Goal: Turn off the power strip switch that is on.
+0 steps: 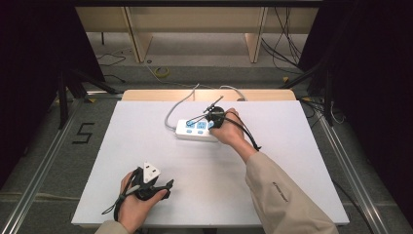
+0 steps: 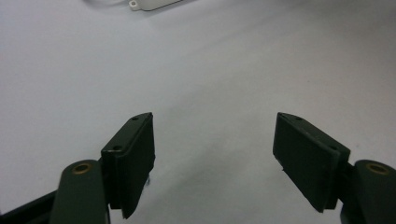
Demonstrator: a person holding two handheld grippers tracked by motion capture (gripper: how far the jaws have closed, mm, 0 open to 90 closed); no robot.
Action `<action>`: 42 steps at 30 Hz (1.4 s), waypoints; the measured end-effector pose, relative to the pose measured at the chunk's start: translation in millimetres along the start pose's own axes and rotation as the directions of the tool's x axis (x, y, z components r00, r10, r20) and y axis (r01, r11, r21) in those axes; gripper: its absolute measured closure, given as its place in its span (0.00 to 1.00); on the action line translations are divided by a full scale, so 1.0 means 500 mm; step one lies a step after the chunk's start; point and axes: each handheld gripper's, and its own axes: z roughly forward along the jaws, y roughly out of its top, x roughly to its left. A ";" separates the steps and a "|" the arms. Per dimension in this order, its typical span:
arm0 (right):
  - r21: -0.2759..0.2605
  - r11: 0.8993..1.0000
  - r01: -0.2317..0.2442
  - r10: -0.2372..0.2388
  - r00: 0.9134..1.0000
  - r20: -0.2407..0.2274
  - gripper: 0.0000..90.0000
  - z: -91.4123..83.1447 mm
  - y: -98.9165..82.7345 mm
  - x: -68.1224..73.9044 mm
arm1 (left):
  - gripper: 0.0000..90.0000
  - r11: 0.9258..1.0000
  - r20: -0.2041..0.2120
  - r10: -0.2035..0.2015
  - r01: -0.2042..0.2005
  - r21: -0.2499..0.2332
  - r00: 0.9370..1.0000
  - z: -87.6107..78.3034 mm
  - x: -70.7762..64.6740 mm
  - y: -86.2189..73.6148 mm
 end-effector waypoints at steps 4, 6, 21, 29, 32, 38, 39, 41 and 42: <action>0.000 1.000 0.001 -0.001 1.000 0.000 1.00 0.001 0.000 0.000 | 0.33 1.000 0.001 0.001 -0.001 0.001 1.000 0.000 -0.001 0.000; 0.001 1.000 -0.001 0.001 1.000 -0.001 1.00 0.000 0.000 0.000 | 0.33 1.000 0.000 0.001 -0.001 0.001 1.000 0.000 -0.001 0.001; 0.008 1.000 0.013 -0.013 0.999 0.036 1.00 0.002 0.002 0.011 | 0.33 1.000 0.000 0.001 -0.001 -0.001 1.000 -0.001 -0.002 0.000; 0.011 1.000 0.016 -0.016 0.999 0.038 1.00 0.004 0.001 0.012 | 0.33 1.000 0.001 0.006 -0.006 0.005 1.000 -0.001 -0.001 0.000; 0.008 1.000 0.013 -0.013 0.999 0.038 1.00 0.004 0.000 0.013 | 0.33 1.000 0.001 0.001 -0.001 0.000 1.000 0.000 -0.002 0.000; 0.005 1.000 0.015 -0.016 0.999 0.040 1.00 0.004 0.000 0.013 | 0.33 1.000 0.002 0.004 -0.004 0.006 1.000 0.000 -0.002 0.000; 0.004 1.000 0.014 -0.014 0.999 0.040 1.00 0.004 -0.001 0.013 | 0.33 1.000 0.002 0.004 -0.004 0.006 1.000 0.000 -0.002 0.000; 0.004 1.000 0.014 -0.014 0.999 0.040 1.00 0.003 -0.001 0.013 | 0.33 1.000 0.001 0.007 -0.007 0.006 1.000 0.000 -0.001 0.000; 0.006 1.000 0.014 -0.015 0.999 0.040 1.00 0.003 -0.001 0.012 | 0.33 1.000 0.000 0.002 -0.002 0.002 1.000 0.000 -0.002 0.000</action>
